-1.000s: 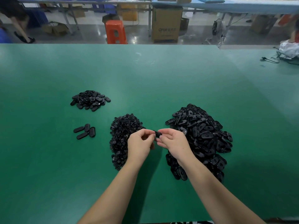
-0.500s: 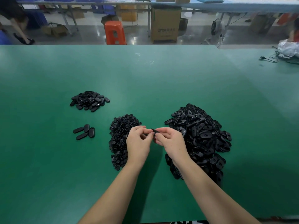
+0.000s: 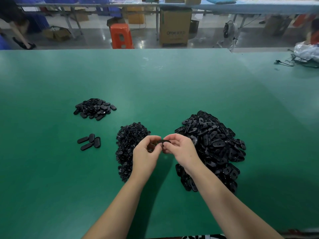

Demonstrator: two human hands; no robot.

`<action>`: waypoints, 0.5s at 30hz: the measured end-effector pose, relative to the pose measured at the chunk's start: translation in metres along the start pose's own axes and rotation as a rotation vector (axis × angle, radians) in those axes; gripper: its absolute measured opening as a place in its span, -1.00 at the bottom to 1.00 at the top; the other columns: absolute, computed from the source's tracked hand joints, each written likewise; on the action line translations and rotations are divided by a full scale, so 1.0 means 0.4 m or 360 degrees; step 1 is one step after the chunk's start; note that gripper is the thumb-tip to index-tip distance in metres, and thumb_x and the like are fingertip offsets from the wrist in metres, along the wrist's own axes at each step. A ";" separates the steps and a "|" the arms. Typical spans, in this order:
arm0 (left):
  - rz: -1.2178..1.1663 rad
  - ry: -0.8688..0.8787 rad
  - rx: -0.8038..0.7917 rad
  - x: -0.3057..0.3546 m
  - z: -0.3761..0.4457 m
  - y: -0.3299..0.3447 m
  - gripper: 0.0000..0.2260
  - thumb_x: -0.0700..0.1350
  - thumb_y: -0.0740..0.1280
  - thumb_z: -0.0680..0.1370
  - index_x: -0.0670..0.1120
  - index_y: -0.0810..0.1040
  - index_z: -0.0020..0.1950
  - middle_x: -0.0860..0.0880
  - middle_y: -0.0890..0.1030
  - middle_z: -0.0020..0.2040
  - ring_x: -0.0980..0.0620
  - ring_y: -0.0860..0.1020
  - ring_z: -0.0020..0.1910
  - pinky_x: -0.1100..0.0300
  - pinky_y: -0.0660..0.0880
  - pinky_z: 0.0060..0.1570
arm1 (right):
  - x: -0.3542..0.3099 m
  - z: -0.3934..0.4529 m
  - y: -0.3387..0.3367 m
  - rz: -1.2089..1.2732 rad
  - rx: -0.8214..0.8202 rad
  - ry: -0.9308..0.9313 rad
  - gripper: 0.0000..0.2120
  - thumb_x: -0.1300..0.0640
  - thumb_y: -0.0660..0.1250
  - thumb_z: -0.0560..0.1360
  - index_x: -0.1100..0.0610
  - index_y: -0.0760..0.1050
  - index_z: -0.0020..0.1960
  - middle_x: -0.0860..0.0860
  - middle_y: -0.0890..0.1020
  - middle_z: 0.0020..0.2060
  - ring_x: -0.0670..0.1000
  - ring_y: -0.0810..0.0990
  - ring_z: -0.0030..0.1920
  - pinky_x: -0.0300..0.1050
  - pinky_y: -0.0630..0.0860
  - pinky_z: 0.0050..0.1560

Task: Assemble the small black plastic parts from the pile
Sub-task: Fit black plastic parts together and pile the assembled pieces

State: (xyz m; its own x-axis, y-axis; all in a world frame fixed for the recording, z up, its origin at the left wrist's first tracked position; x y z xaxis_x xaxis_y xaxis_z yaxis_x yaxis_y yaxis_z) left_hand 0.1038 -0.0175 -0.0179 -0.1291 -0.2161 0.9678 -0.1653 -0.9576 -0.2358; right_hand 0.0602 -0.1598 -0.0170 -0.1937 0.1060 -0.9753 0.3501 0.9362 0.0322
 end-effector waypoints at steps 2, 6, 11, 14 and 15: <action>-0.0038 -0.0092 -0.0038 -0.010 0.009 0.001 -0.76 -0.22 0.47 0.52 0.16 0.65 -0.02 0.18 0.67 -0.19 0.25 0.57 -0.27 0.40 0.47 -0.26 | -0.003 0.004 0.000 -0.0139 -0.0007 -0.0016 -0.87 0.43 0.33 0.55 0.25 0.55 0.03 0.12 0.65 -0.21 -0.07 0.65 -0.27 -0.22 0.64 -0.15; -0.0014 -0.0187 -0.0126 -0.022 0.019 0.008 -0.89 -0.18 0.49 0.51 0.04 0.71 -0.12 0.05 0.69 -0.28 0.22 0.51 -0.40 0.35 0.42 -0.38 | -0.004 0.009 -0.005 -0.0285 -0.0013 -0.0024 -0.88 0.42 0.31 0.56 0.26 0.54 0.04 0.12 0.65 -0.20 -0.05 0.64 -0.27 -0.23 0.64 -0.16; -0.0033 -0.0288 -0.0174 -0.035 0.021 0.015 -0.91 -0.19 0.48 0.51 -0.01 0.69 -0.15 -0.02 0.68 -0.31 0.13 0.51 -0.47 0.24 0.45 -0.47 | -0.007 0.013 -0.009 -0.0488 -0.0016 -0.0069 -0.87 0.39 0.31 0.57 0.19 0.54 0.02 0.11 0.66 -0.20 0.04 0.66 -0.23 -0.15 0.65 -0.09; -0.0020 -0.0331 -0.0198 -0.038 0.022 0.019 -0.94 -0.19 0.48 0.50 -0.05 0.68 -0.16 0.00 0.65 -0.36 0.08 0.52 -0.49 0.24 0.42 -0.50 | -0.009 0.012 -0.014 -0.0663 -0.0012 -0.0107 -0.87 0.33 0.33 0.57 0.12 0.55 0.00 0.12 0.69 -0.15 0.04 0.68 -0.23 -0.09 0.66 -0.04; -0.0015 -0.0342 -0.0204 -0.039 0.022 0.021 -0.95 -0.19 0.47 0.50 -0.06 0.67 -0.15 0.00 0.64 -0.37 0.07 0.52 -0.50 0.25 0.41 -0.50 | -0.009 0.011 -0.015 -0.0698 -0.0012 -0.0114 -0.85 0.32 0.34 0.57 0.08 0.55 -0.02 0.11 0.69 -0.15 0.00 0.67 -0.26 -0.12 0.65 -0.08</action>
State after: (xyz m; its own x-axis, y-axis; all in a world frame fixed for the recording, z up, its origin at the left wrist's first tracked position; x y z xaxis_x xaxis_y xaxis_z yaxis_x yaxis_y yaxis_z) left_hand 0.1130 -0.0239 -0.0344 0.0816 -0.2561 0.9632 -0.2901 -0.9307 -0.2229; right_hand 0.0631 -0.1672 -0.0146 -0.2585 -0.3247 -0.9098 0.2421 0.8900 -0.3864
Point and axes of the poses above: each hand's wrist, its own z-axis towards the middle knuckle, its own y-axis out of the palm, x = y × z, the point moved 8 cm from there along z, towards the middle knuckle
